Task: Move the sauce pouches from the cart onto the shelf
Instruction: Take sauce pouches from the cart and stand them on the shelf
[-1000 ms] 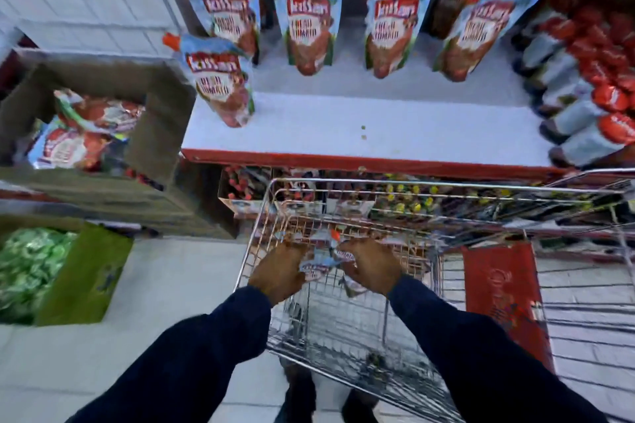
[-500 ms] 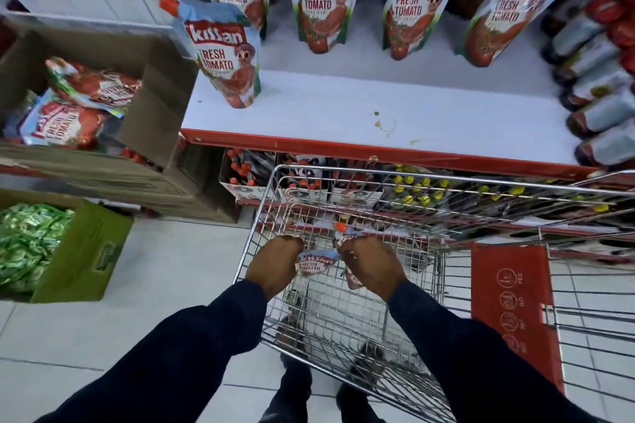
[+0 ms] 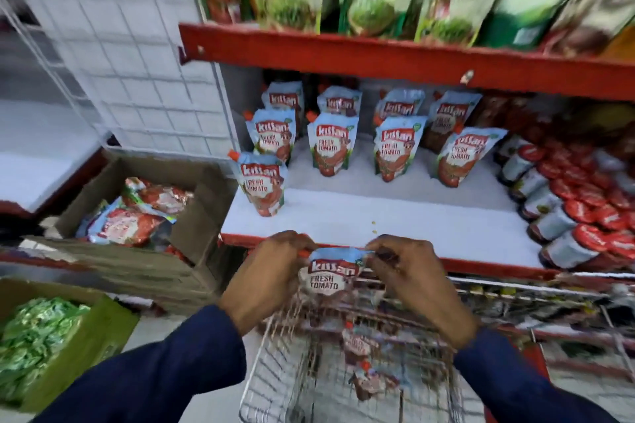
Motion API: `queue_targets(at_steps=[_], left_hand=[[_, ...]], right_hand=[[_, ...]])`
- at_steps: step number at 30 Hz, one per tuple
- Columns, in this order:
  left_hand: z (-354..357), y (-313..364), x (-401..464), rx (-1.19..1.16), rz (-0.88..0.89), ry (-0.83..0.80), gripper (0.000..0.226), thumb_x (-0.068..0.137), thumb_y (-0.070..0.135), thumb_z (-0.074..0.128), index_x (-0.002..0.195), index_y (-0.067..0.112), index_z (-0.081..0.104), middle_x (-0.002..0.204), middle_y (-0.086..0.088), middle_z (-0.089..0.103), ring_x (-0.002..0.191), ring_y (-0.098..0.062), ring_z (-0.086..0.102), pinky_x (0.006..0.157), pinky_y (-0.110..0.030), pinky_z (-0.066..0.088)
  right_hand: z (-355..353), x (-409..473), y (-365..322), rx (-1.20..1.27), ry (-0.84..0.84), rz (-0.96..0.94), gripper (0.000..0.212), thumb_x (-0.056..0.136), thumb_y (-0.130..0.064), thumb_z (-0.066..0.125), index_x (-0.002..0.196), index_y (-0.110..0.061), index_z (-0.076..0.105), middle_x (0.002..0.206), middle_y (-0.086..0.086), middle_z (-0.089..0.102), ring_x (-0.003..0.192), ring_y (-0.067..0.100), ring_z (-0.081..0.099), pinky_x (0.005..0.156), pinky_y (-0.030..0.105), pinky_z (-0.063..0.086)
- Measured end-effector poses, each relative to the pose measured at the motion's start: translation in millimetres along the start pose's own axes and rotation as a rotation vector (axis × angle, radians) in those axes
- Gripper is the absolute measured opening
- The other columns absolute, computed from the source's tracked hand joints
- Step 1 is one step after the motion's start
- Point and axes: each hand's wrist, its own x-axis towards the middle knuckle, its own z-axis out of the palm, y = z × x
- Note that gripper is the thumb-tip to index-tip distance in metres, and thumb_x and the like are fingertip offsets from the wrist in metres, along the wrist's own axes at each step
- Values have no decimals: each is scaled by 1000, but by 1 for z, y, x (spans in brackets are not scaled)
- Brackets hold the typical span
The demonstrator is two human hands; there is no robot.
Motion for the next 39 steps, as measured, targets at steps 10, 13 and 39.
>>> queue_targets(at_steps=[10, 13, 39], left_hand=[[-69, 1, 93, 64, 11, 151, 17, 88, 3, 65, 100, 15, 70, 97, -7, 72, 85, -24, 64, 61, -23, 41], [-67, -10, 117, 57, -25, 124, 20, 87, 0, 68, 101, 15, 71, 100, -6, 72, 78, -15, 55, 60, -14, 36], [-27, -52, 175, 124, -94, -88, 31, 94, 5, 62, 125, 8, 63, 123, -14, 68, 107, -33, 66, 92, -45, 57]], right_hand=[[-47, 97, -36, -59, 167, -82, 3, 88, -20, 70, 87, -19, 73, 68, -17, 64, 67, -8, 61, 54, 6, 41], [-45, 118, -33, -103, 174, -53, 5, 88, -19, 71, 88, -16, 74, 64, -18, 59, 61, -7, 59, 55, 5, 39], [3, 171, 14, -104, 144, 211, 20, 91, -14, 66, 110, -9, 69, 113, 9, 71, 90, 18, 63, 67, 13, 43]])
